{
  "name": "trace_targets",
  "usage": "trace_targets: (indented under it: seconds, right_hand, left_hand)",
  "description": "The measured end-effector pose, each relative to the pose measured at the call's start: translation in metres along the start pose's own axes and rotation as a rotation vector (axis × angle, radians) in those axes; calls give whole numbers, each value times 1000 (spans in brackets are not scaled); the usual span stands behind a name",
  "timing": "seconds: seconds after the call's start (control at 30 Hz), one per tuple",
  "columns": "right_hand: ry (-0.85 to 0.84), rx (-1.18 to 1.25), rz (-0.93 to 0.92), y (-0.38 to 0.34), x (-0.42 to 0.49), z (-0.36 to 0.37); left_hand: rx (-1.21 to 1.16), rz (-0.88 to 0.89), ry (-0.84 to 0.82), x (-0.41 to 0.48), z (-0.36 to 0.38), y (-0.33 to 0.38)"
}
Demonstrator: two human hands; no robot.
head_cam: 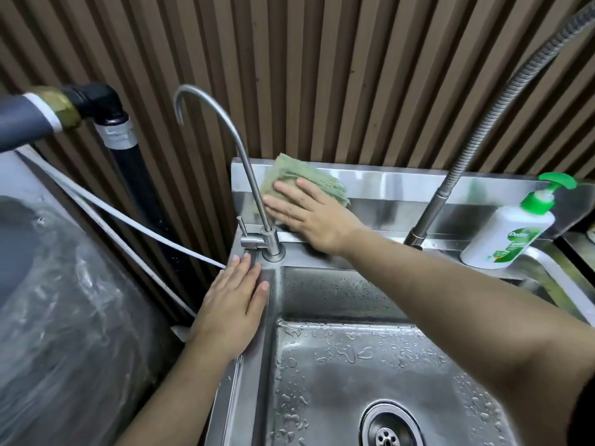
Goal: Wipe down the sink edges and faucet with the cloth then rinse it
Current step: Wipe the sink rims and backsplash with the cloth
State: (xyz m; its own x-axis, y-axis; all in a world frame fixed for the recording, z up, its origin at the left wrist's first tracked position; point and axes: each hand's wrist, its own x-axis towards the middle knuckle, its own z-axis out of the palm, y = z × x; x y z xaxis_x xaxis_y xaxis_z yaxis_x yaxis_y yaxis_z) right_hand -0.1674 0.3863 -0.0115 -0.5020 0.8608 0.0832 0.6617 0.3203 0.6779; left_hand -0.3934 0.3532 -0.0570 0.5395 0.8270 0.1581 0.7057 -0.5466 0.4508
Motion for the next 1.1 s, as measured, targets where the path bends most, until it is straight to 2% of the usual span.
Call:
trace_targets:
  seconds: [0.07, 0.13, 0.3, 0.4, 0.47, 0.57, 0.67, 0.73, 0.87, 0.93, 0.97, 1.03, 1.1]
  right_hand:
    - [-199, 16, -116, -11, -1, 2]
    - [-269, 22, -194, -8, 5, -1]
    - [-184, -48, -299, -2, 39, -7]
    - [-80, -123, -192, -10, 41, 0]
    - [62, -51, 39, -15, 27, 12]
    - [276, 270, 606, -35, -2, 18]
    - [233, 554, 1143, -42, -8, 16]
    - [282, 799, 1495, -38, -7, 10]
    - [668, 1145, 1988, -11, -12, 7]
    - [851, 1282, 2173, 0, -12, 1]
    - [889, 1304, 2220, 1, -9, -1]
    - [913, 1315, 2166, -8, -7, -11]
    - [835, 1375, 2002, -28, -10, -16]
  left_hand:
    - [6, -1, 3, 0, 2, -1]
    - [25, -5, -4, 1, 3, -1]
    - [68, 2, 3, 0, 3, -1]
    - [30, -11, 0, 1, 4, 0]
    - [8, -14, -4, 1, 3, -1]
    - [-11, -10, -3, -1, 2, -4]
    - [-31, 4, 6, -1, 3, -4]
    - [-33, 8, 9, -1, 4, -5]
    - [-27, 18, 7, 1, 8, -8]
    - [-24, 23, 8, 2, 9, -11]
    - [-21, 26, 10, 3, 10, -12]
    - [-22, 26, 9, 3, 10, -12]
    - [-25, 19, 6, 2, 10, -11]
